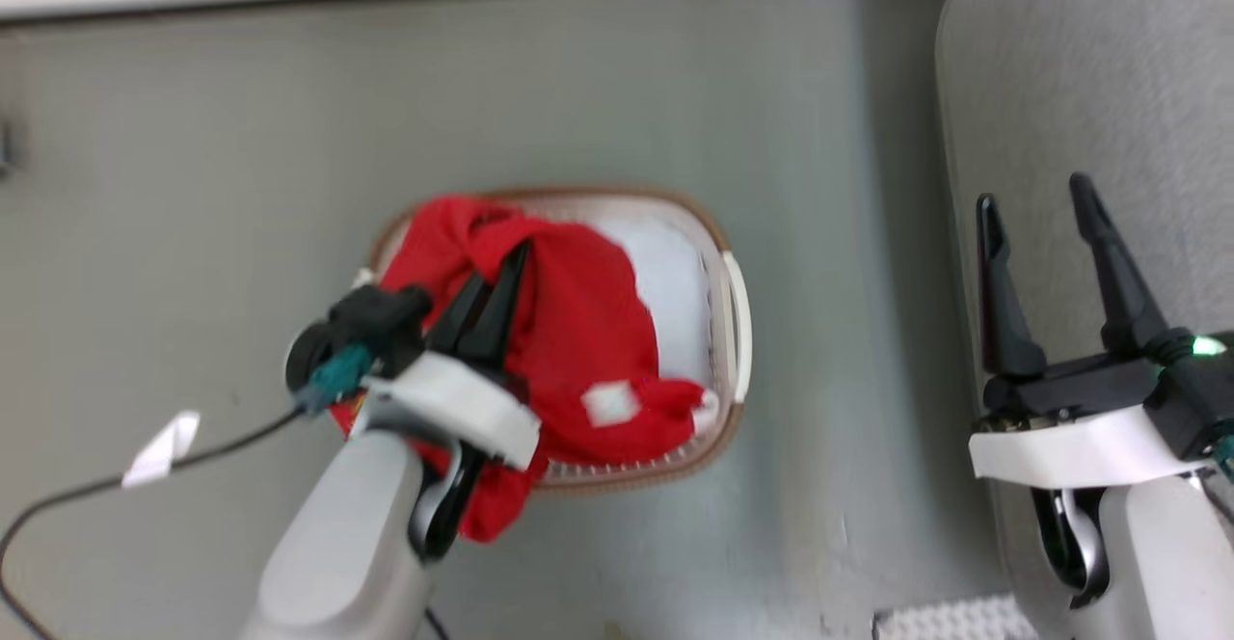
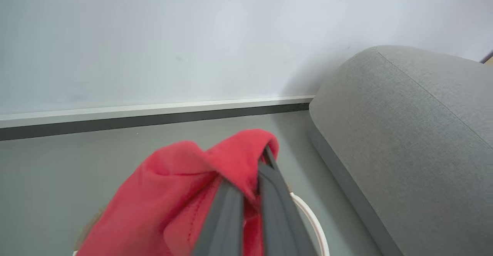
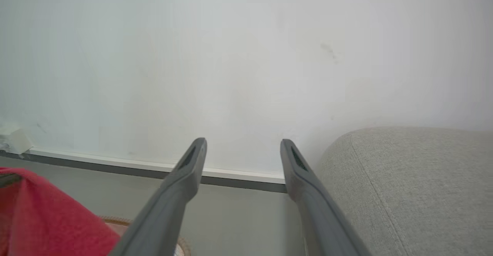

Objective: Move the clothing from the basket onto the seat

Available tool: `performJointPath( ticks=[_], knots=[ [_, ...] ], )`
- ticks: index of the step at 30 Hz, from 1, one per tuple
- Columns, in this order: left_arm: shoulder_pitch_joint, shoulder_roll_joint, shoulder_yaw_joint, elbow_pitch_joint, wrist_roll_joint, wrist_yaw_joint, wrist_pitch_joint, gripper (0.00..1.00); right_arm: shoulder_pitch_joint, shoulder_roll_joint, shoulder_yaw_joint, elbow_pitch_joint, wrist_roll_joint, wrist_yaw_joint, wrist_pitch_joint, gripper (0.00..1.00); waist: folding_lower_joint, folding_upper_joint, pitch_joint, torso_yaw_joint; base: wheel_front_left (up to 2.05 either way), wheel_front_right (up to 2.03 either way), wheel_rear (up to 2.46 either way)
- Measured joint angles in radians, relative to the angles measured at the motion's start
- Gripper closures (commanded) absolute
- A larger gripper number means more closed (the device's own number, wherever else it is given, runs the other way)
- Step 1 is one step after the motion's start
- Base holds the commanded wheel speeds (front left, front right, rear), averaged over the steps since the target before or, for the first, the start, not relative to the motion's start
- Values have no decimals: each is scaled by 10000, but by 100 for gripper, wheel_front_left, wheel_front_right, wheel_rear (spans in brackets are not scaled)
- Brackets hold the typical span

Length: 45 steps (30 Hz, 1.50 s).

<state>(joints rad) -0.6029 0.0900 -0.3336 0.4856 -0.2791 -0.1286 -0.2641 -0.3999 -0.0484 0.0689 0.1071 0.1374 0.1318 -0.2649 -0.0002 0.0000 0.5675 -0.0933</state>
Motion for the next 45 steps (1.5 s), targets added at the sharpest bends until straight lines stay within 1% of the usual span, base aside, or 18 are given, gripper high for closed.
performJointPath(
  ticks=[10, 16, 21, 25, 28, 33, 35, 40, 45],
  knots=[
    [1870, 426, 318, -1732, -322, 2, 0, 100, 907, 2, 410, 593, 382, 0, 0, 0, -1, 0, -2106, 258, 0, 0, 0],
    [2737, 504, 362, -2918, -343, 157, 50, 100, 1597, -2, 485, 871, 420, 0, 0, 0, -2, 0, -3312, 357, 0, 0, 0],
    [3287, 734, 203, -4119, -385, 207, 568, 100, 1853, -6, 675, 882, 407, 0, 0, 0, -2, 0, -4087, 435, 0, 0, 0],
    [3562, 997, 12, -5160, -472, 190, 1179, 100, 1894, -8, 1089, 840, 211, 0, 0, 0, -2, 0, -4477, 521, 0, 0, 0],
    [3677, 1241, -178, -5772, -546, 146, 1611, 100, 1810, -6, 1774, 936, 48, 0, 0, 0, -1, 0, -4649, 600, 0, 0, 0],
    [3853, 1530, -460, -6483, -644, 113, 2069, 100, 1390, -67, 3352, 1220, -117, 0, 0, 0, 0, 0, -4882, 666, 0, 0, 0],
    [3870, 1565, -677, -6730, -683, 96, 2228, 100, 1151, -278, 4146, 1275, 132, 0, 0, 0, 0, 0, -4953, 693, 0, 0, 0],
    [3870, 1735, -1244, -7066, -940, 56, 2512, 100, 401, -1051, 5994, 1227, 848, 0, 0, 0, 0, 0, -5064, 734, 0, 0, 0],
    [3790, 1883, -1827, -7095, -1104, 40, 2642, 100, -424, -1639, 7313, 1275, 1417, 0, 0, 0, 1, 0, -5135, 697, 0, 0, 0]
  ],
)
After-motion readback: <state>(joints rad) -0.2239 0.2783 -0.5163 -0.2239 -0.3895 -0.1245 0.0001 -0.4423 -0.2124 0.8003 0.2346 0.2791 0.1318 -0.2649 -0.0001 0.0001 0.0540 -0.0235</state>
